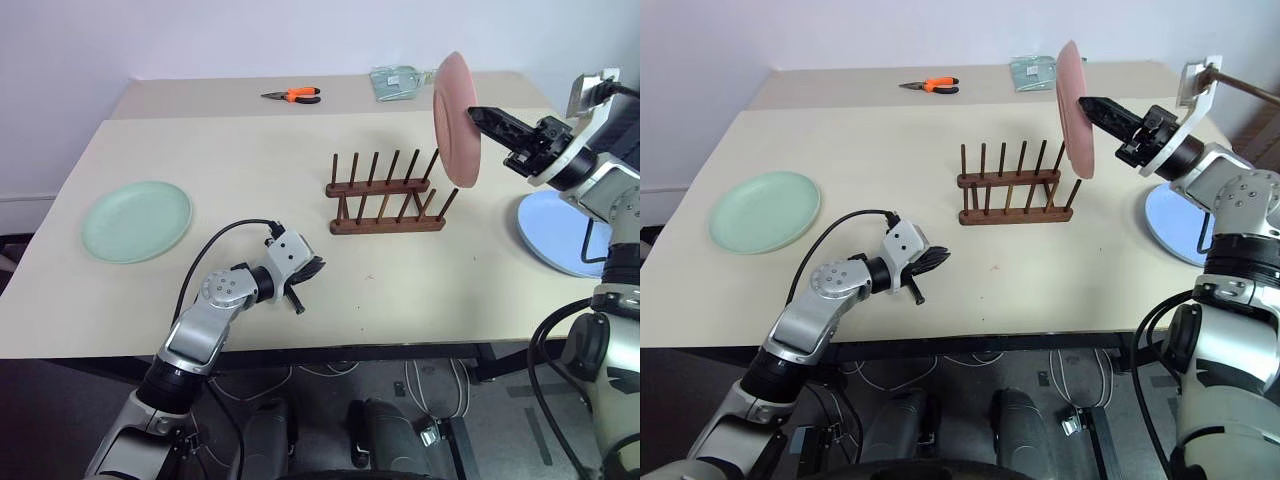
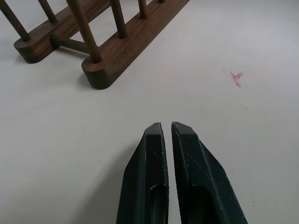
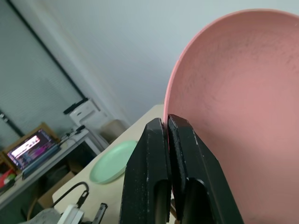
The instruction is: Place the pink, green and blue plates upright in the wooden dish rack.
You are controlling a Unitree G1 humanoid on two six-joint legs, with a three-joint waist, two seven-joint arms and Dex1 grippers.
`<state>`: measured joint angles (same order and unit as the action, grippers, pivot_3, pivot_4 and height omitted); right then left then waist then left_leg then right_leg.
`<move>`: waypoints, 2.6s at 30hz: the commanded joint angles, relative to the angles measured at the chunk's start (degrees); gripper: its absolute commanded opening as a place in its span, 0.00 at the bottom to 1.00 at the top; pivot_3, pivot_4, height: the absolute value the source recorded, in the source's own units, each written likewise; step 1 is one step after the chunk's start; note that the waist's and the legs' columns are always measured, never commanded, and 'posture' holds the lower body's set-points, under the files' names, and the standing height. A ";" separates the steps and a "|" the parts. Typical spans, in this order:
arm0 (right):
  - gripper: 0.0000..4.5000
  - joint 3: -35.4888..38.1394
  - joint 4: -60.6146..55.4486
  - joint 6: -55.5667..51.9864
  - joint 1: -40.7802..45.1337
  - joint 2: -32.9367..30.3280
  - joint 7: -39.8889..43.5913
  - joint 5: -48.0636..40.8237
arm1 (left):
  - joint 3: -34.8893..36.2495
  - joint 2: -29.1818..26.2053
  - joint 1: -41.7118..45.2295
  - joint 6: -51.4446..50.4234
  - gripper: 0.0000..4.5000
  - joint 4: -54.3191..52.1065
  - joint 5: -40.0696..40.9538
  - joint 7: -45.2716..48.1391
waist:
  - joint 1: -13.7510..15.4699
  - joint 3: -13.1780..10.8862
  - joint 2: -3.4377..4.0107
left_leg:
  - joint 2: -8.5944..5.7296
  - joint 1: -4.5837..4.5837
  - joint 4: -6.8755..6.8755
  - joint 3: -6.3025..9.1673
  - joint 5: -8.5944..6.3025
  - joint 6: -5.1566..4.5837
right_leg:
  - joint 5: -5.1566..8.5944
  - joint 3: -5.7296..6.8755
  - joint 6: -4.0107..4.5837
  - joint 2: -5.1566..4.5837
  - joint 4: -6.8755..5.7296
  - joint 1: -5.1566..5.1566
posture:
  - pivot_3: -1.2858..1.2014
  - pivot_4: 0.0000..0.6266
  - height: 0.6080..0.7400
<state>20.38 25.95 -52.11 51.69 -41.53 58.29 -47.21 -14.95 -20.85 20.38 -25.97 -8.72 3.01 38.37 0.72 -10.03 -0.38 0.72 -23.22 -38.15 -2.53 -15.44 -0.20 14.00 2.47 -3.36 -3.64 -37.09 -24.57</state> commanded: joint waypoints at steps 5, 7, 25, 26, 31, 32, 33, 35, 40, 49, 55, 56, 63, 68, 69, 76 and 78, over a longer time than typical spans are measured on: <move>0.02 2.54 -6.16 -2.18 1.47 -1.24 0.55 -3.31 | 0.03 0.10 0.41 0.79 0.06 -1.47 0.11 -0.25 | 0.01 0.00 0.00 | 0.00 0.00 0.00 0.00 0.00 0.00 | 0.00 0.00 0.00 -0.02 0.00 0.00 | 0.52 0.24 1.00; 0.02 2.61 -6.67 -2.82 1.30 -1.12 0.15 -3.62 | -0.03 0.14 0.39 0.86 0.06 -1.46 0.10 -0.26 | 0.03 0.00 0.00 | 0.00 0.00 0.00 0.00 0.00 0.00 | 0.00 0.00 0.00 -0.02 0.00 0.00 | 0.52 0.24 1.00; 0.02 6.18 5.89 -3.57 2.39 1.81 -8.65 -3.11 | -0.19 0.21 0.23 0.87 0.06 -1.66 0.33 0.17 | 0.00 0.00 0.00 | 0.00 -0.01 0.00 -0.02 0.00 0.00 | 0.00 -0.01 0.00 0.01 0.00 -0.01 | 0.52 0.24 1.00; 0.02 6.46 6.97 -3.24 2.84 1.95 -9.17 -2.95 | -0.21 0.19 0.19 0.86 0.06 -1.75 0.31 0.17 | 0.00 0.00 0.00 | 0.00 -0.01 0.00 -0.02 0.00 0.00 | 0.00 -0.01 0.00 0.01 0.00 0.00 | 0.52 0.24 1.00; 0.41 4.74 8.48 3.50 3.90 2.05 -11.70 1.99 | 0.06 0.12 -0.16 0.57 0.06 -2.36 0.70 0.35 | -0.03 0.00 0.00 | 0.00 0.00 0.00 -0.02 0.00 0.00 | 0.00 -0.01 0.00 0.04 0.00 0.00 | 0.52 0.24 1.00; 0.51 3.57 7.84 7.04 3.83 1.91 -12.16 4.45 | 0.78 0.47 -0.33 -0.26 0.06 -2.62 2.01 0.73 | -0.03 0.00 0.00 | 0.00 -0.01 0.00 -0.02 0.00 0.00 | 0.00 -0.01 0.00 0.04 0.00 -0.01 | 0.52 0.24 1.00; 0.63 2.74 7.08 10.60 3.75 1.80 -12.75 6.69 | 1.67 0.80 -0.57 -1.22 0.06 -3.17 3.34 0.91 | -0.04 0.00 0.00 | 0.00 -0.02 0.00 -0.05 0.00 0.00 | 0.00 -0.02 0.00 0.04 0.00 -0.03 | 0.52 0.24 1.00; 0.74 2.69 5.62 14.20 4.00 1.36 -13.03 8.29 | 3.54 1.30 -0.65 -2.35 0.18 -3.87 4.99 0.28 | -0.05 0.00 0.00 | 0.00 -0.02 0.00 -0.06 0.00 0.00 | 0.00 -0.03 -0.01 0.05 0.00 -0.04 | 0.52 0.24 1.00; 0.74 1.31 -2.44 25.74 2.07 -1.34 -13.95 14.83 | 18.32 4.88 1.87 -5.20 0.68 -5.02 11.44 -9.74 | 0.03 -0.01 0.00 | 0.00 -0.08 0.00 -0.05 0.00 0.00 | -0.01 -0.03 -0.03 0.04 -0.01 -0.10 | 0.52 0.24 1.00; 0.74 -17.49 -46.01 20.77 -18.76 -7.22 -0.37 14.25 | 46.09 -3.05 8.07 -16.23 0.90 4.03 4.35 -42.02 | -1.39 0.00 -0.19 | 0.15 0.06 0.02 0.02 -0.20 -0.34 | -0.03 -0.05 -0.11 0.09 0.01 -0.03 | 0.52 0.24 1.00; 0.80 -28.36 -47.61 23.82 -22.50 -3.95 1.07 20.35 | 49.61 -4.25 9.22 -29.70 0.90 4.12 5.83 -45.83 | 0.07 -0.10 -0.48 | -0.05 -0.06 -0.16 0.01 -0.17 -0.26 | -0.11 -0.04 -0.23 -0.05 0.02 -0.02 | 0.52 0.24 1.00; 0.85 -29.52 -47.34 23.61 -22.76 -3.15 1.08 20.76 | 50.88 -3.52 9.56 -32.29 0.91 3.83 6.61 -46.34 | 0.21 -0.05 -0.59 | -0.09 -0.07 -0.18 0.01 -0.16 -0.26 | -0.13 -0.04 -0.26 -0.08 0.03 -0.02 | 0.52 0.24 1.00; 0.99 -31.63 -48.34 25.87 -25.53 -1.26 0.53 24.36 | 63.39 4.27 15.05 -43.70 0.91 3.21 12.76 -50.30 | 0.10 -0.06 -0.96 | -0.15 -0.09 -0.18 0.04 -0.15 -0.19 | -0.17 -0.03 -0.31 -0.31 0.11 0.00 | 0.52 0.24 1.00; 1.00 -31.59 -48.68 27.02 -26.83 -1.22 -0.37 26.29 | 69.23 7.34 18.09 -43.97 0.50 4.68 14.72 -53.18 | -0.04 -0.06 -1.01 | -0.15 -0.07 -0.16 0.03 -0.14 -0.18 | -0.17 -0.02 -0.31 -0.30 0.09 0.00 | 0.52 0.24 1.00; 1.00 -31.57 -48.62 27.35 -27.01 -1.22 -0.54 26.80 | 69.75 7.54 18.60 -43.45 0.39 4.97 14.99 -53.68 | 0.00 -0.07 -1.02 | -0.15 -0.06 -0.14 0.02 -0.14 -0.17 | -0.17 -0.03 -0.31 -0.30 0.09 0.00 | 0.52 0.24 1.00; 1.00 -30.32 -45.51 27.17 -23.67 0.47 -2.46 28.12 | 55.95 5.41 17.61 -33.05 0.01 0.62 15.69 -45.38 | 0.09 -0.06 -1.12 | -0.23 -0.06 -0.12 0.01 -0.11 -0.09 | -0.18 -0.02 -0.30 -0.41 0.08 -0.01 | 0.52 0.24 1.00; 1.00 -30.58 -43.70 28.81 -21.49 0.74 -3.28 30.31 | 49.94 5.88 17.88 -29.12 0.01 -3.65 17.42 -40.75 | 0.14 -0.09 -1.19 | -0.27 -0.07 -0.11 0.01 -0.06 -0.01 | -0.18 -0.01 -0.30 -0.47 0.09 -0.02 | 0.52 0.24 1.00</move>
<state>-12.07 -17.98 -24.76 28.30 -41.11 55.80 -18.08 40.52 -14.46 36.81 -59.18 -6.94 18.26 -6.42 0.85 -10.13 -1.56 0.43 -23.31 -38.26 -2.52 -15.49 -0.16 13.81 2.47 -3.65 -4.15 -37.00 -24.59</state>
